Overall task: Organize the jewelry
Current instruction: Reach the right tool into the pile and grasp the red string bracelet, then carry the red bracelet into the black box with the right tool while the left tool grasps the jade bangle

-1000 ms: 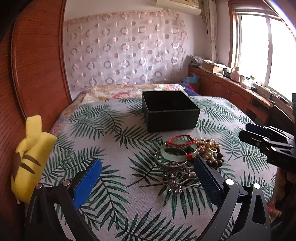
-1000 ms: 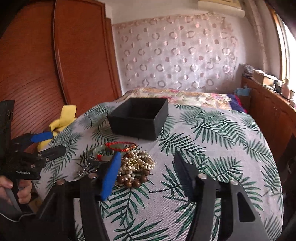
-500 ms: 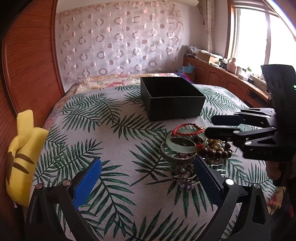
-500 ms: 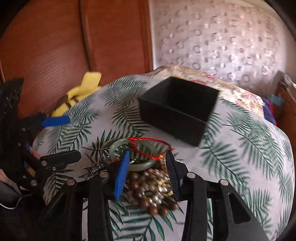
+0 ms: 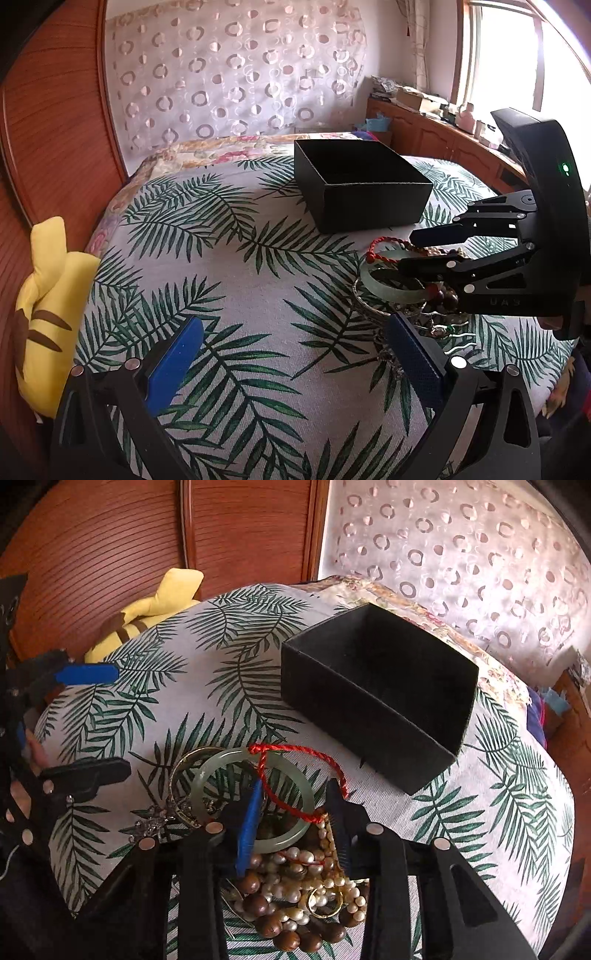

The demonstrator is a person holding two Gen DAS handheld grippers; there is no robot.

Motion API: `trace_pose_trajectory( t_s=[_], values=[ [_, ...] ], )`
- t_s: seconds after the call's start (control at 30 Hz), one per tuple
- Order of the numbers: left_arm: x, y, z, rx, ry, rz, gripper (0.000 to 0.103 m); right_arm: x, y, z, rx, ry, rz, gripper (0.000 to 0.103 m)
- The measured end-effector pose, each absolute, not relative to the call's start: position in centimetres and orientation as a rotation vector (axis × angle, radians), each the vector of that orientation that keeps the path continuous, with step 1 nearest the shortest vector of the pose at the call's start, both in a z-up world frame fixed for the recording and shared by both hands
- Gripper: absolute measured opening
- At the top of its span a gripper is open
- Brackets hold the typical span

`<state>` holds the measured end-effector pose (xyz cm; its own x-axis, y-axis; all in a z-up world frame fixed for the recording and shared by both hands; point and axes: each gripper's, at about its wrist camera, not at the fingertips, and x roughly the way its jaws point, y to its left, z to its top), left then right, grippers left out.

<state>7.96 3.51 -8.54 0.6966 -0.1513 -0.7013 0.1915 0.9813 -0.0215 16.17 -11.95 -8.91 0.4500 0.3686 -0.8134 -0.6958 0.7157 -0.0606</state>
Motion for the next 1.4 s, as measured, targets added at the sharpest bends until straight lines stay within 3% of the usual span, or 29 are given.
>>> trace_pose_trajectory(
  t_s=[0.03,0.1,0.8,1.2,1.4],
  values=[
    [8.0,3.5,-8.5,0.053,0.779,-0.193,0.096,16.2,-11.9,-8.9,-0.420,0.879,0.686,0.018],
    [8.3,3.5,-8.5,0.051,0.782,-0.196,0.096,16.1,-12.1,-8.8,-0.421,0.869,0.679,0.004],
    [12.0,-2.1,-9.5,0.036,0.859,-0.440,0.096,14.6,-19.7,-5.1,-0.198,0.741,0.615,0.003],
    [14.2,-4.1,-10.5,0.091,0.933,-0.500,0.072,14.5,-20.9,-6.1,-0.158,0.743,0.600,0.003],
    [14.3,-3.7,-10.1,0.106,0.915,-0.501,0.069,14.5,-20.7,-5.4,-0.157,0.727,0.604,0.003]
  ],
)
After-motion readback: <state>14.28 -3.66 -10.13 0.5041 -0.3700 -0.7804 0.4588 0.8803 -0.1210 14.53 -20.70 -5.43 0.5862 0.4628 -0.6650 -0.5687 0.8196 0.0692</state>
